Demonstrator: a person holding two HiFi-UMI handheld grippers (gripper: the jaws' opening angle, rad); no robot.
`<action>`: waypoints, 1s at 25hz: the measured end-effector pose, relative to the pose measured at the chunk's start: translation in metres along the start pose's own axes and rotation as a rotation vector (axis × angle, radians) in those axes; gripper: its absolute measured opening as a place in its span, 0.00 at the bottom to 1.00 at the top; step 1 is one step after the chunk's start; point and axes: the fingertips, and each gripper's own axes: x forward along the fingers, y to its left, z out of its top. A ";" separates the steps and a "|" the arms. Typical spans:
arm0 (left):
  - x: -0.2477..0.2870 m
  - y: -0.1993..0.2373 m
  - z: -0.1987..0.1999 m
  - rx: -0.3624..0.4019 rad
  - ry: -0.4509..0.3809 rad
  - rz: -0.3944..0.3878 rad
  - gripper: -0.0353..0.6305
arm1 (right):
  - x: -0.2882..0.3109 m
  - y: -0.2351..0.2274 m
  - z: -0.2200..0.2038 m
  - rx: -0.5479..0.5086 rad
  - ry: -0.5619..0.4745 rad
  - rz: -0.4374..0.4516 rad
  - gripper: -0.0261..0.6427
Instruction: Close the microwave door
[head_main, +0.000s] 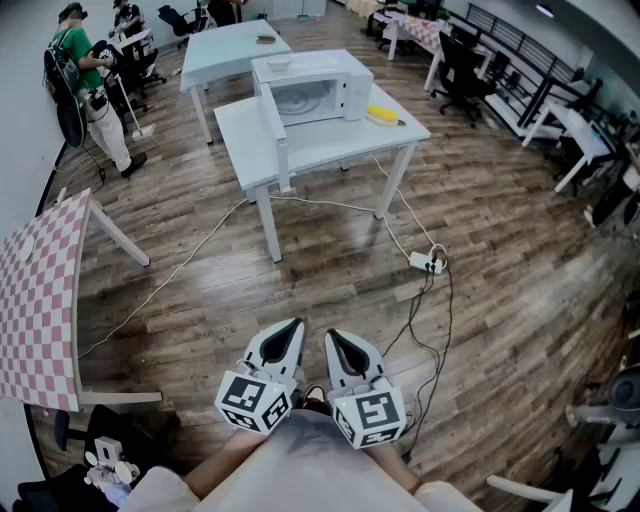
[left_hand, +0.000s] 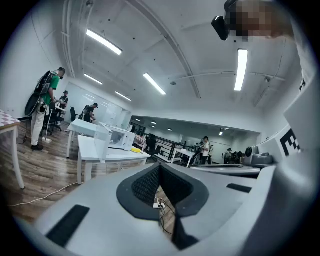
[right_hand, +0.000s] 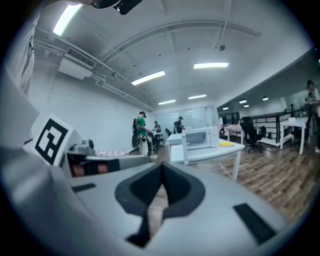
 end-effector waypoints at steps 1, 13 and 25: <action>0.001 -0.003 -0.001 0.008 0.004 -0.004 0.08 | 0.000 0.001 0.001 -0.003 -0.003 0.005 0.07; -0.001 -0.019 -0.011 -0.007 0.003 -0.042 0.08 | -0.005 0.008 -0.002 0.001 -0.021 0.040 0.07; -0.003 -0.010 -0.034 -0.086 0.056 -0.061 0.08 | 0.002 0.014 -0.019 0.098 0.021 0.083 0.07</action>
